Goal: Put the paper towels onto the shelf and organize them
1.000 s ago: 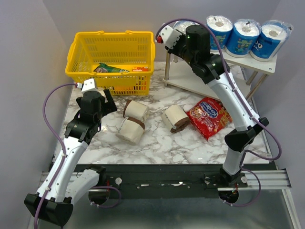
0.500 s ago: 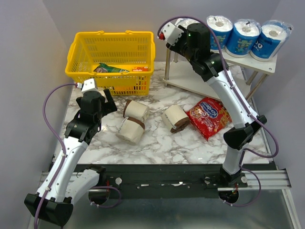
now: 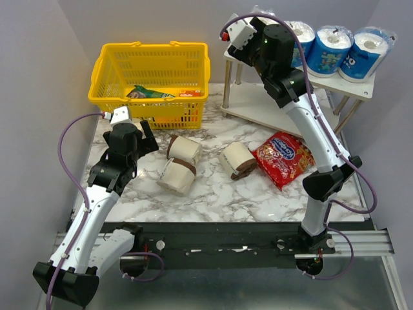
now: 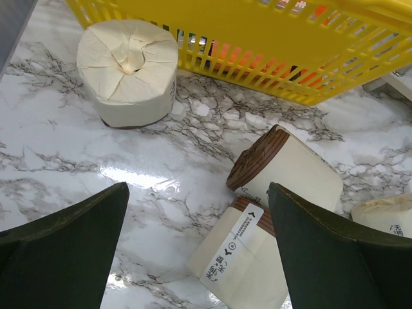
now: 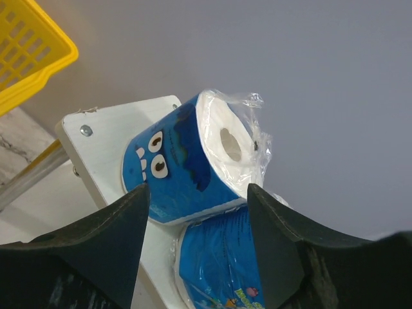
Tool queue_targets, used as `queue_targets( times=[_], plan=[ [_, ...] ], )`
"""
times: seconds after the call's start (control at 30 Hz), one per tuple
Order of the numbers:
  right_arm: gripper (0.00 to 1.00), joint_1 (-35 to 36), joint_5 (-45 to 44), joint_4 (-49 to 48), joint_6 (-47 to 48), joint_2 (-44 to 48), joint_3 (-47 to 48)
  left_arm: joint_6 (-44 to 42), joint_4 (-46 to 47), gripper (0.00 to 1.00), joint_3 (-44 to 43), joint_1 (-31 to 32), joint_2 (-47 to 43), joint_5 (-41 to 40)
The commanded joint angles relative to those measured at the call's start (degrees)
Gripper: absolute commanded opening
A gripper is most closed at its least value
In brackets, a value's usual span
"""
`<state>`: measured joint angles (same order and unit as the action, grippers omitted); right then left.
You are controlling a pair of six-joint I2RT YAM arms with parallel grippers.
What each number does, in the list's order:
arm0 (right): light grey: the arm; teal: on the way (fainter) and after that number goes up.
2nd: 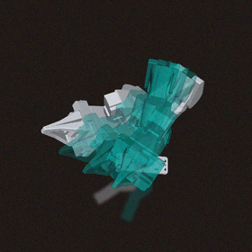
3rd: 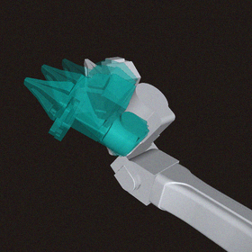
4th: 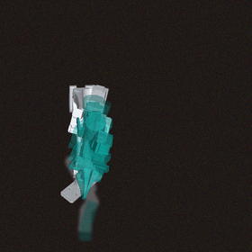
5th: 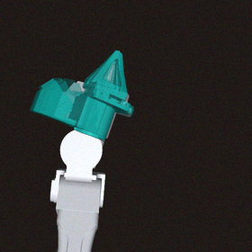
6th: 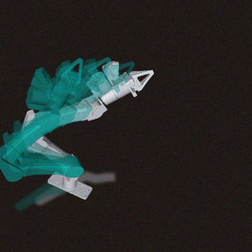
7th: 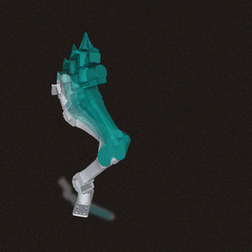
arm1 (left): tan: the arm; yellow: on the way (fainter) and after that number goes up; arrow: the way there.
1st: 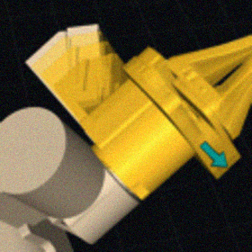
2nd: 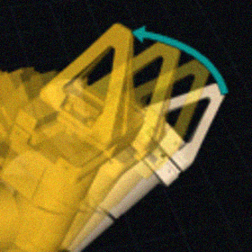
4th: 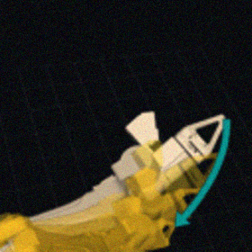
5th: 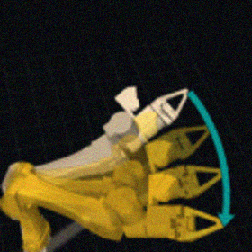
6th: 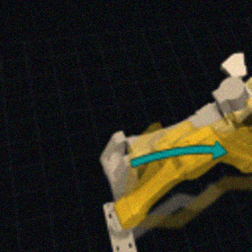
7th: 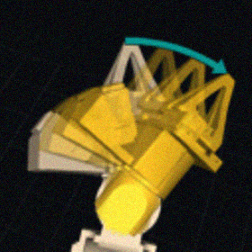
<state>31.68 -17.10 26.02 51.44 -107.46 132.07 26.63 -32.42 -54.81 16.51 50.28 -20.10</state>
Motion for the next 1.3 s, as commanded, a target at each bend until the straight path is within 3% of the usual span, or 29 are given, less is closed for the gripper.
queue_targets(
  times=[0.0, 0.23, 0.4, 0.53, 0.63, 0.73, 0.77, 0.87, 0.9, 1.0, 1.27],
  plan=[
    [0.74, -0.48, -1.27, -3.70, 0.42, -0.56, 1.70, 0.44, 0.87, 0.99, 0.49, 0.01, -0.01, 0.32],
    [0.76, 0.04, 0.84, -3.08, -1.87, 3.03, 0.30, 0.44, 0.96, 0.99, 0.49, 0.01, 0.08, 0.15],
    [0.76, 4.08, 0.58, -2.38, -4.41, 7.34, -3.74, 0.44, 0.87, 0.99, 0.40, 0.01, 0.43, 0.15],
    [0.75, 9.09, -3.36, -3.08, -10.11, 14.28, -16.70, 0.44, 0.78, 0.99, 0.40, 0.10, 0.08, -0.38],
    [0.75, 12.87, -5.65, -3.61, -23.19, 21.05, -24.99, 0.61, 0.70, 0.99, 0.49, 0.01, -0.18, -1.52],
    [0.72, 14.81, -8.82, -3.61, -44.44, 28.84, -36.50, 0.70, 0.87, 0.99, 0.58, 0.01, -0.36, -1.61],
    [0.72, 15.25, -7.35, -3.78, -54.68, 30.97, -44.45, 0.70, 0.87, 0.99, 0.58, 0.01, -0.19, -1.44],
    [0.72, 17.87, -8.28, -8.17, -71.05, 39.06, -57.67, 0.70, 0.78, 0.99, 0.58, 0.10, -0.01, -1.35],
    [0.72, 18.50, -8.21, -9.48, -74.09, 40.99, -65.81, 0.70, 0.78, 0.99, 0.58, 0.10, 0.17, -1.26],
    [0.73, 19.65, -10.14, -12.22, -85.42, 45.84, -76.82, 0.70, 0.70, 0.99, 0.49, 0.10, 0.26, -1.35],
    [0.76, 19.82, -17.26, -13.46, -106.77, 56.83, -94.43, 0.61, 0.79, 0.99, 0.67, 0.36, -0.27, -1.35]
  ],
)
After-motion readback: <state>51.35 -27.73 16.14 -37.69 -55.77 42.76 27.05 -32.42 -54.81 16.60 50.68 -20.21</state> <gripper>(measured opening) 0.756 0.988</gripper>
